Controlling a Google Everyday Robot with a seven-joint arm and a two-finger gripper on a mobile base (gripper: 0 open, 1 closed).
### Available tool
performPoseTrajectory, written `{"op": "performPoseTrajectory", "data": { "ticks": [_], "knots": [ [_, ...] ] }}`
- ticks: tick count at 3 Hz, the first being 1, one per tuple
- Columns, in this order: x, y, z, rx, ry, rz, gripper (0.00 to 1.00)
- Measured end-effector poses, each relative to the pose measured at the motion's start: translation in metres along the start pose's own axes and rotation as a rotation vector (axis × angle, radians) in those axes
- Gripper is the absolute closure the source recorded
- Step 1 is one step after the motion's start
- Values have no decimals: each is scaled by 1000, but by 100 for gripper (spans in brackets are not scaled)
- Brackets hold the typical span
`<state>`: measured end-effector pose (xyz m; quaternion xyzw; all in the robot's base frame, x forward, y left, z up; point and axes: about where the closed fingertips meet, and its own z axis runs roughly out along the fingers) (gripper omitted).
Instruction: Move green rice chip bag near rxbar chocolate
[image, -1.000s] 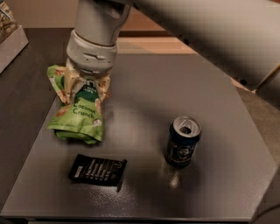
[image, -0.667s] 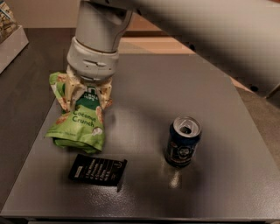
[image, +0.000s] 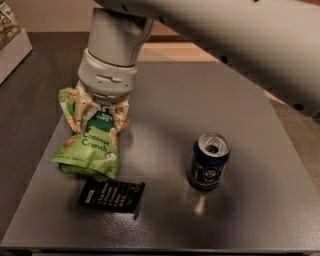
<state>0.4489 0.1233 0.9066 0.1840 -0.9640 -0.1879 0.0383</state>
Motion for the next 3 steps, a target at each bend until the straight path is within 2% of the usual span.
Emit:
{"op": "performPoseTrajectory", "data": {
  "ticks": [1,2,3],
  "knots": [
    [0,1,1,-1,-2,-1,13],
    [-1,2,1,-2,-4,-3,0],
    [-1,2,1,-2,-4,-3,0]
  ]
}}
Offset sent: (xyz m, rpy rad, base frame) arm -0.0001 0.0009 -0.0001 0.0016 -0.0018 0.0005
